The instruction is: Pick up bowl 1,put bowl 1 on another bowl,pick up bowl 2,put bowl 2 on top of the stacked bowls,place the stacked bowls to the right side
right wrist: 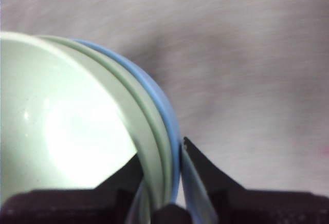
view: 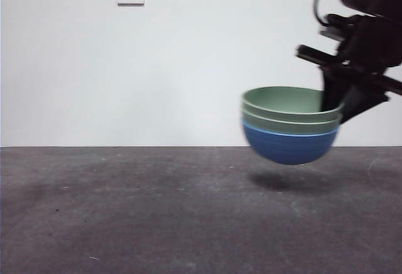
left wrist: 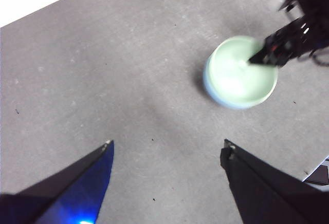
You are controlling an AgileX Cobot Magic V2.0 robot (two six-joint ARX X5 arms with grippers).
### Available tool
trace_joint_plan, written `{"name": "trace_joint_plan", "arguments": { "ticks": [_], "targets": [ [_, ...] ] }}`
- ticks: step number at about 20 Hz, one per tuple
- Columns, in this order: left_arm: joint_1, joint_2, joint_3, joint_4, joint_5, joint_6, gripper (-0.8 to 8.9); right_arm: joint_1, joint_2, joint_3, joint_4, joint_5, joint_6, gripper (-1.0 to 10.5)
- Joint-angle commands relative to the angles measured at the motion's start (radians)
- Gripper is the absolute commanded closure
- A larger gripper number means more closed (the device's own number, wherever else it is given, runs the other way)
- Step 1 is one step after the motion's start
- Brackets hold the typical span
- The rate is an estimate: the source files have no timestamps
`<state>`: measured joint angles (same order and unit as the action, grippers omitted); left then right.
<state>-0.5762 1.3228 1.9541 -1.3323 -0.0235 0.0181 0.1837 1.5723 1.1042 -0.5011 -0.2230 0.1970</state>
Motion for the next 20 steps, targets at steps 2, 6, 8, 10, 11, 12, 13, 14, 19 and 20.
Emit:
{"name": "trace_joint_plan", "arguments": {
  "ticks": [2, 6, 8, 10, 11, 12, 13, 14, 19, 20],
  "targets": [
    [0.000, 0.000, -0.002, -0.001, 0.003, 0.008, 4.59, -0.076, 0.012, -0.002, 0.017, -0.006, -0.022, 9.6],
    [0.000, 0.000, -0.002, -0.001, 0.004, 0.008, 4.59, -0.129, 0.069, -0.002, 0.009, -0.006, -0.034, 9.6],
    [0.000, 0.000, -0.002, -0.003, 0.005, 0.004, 4.59, -0.132, 0.093, -0.002, 0.010, -0.007, -0.035, 9.6],
    [0.000, 0.000, -0.002, -0.004, 0.005, 0.001, 4.59, -0.132, 0.111, -0.002, 0.010, -0.007, -0.047, 9.6],
    [0.000, 0.000, -0.002, -0.004, 0.005, 0.001, 4.59, -0.131, 0.121, -0.002, 0.007, -0.007, -0.049, 9.6],
    [0.000, 0.000, -0.002, -0.004, 0.005, 0.001, 4.59, -0.131, 0.132, -0.002, 0.003, -0.007, -0.050, 9.6],
    [0.000, 0.000, -0.002, -0.005, 0.005, 0.001, 4.59, -0.131, 0.142, -0.002, -0.003, -0.006, -0.051, 9.6],
    [0.000, 0.000, -0.002, -0.007, 0.005, 0.001, 4.59, -0.131, 0.151, -0.002, -0.006, -0.006, -0.056, 9.6],
    [0.000, 0.000, -0.002, -0.012, 0.004, 0.001, 4.59, -0.131, 0.157, -0.002, -0.010, -0.013, -0.064, 8.1],
    [0.000, 0.000, -0.002, -0.011, 0.004, 0.002, 4.59, -0.131, 0.157, -0.002, -0.011, -0.015, -0.064, 7.5]
  ]
}}
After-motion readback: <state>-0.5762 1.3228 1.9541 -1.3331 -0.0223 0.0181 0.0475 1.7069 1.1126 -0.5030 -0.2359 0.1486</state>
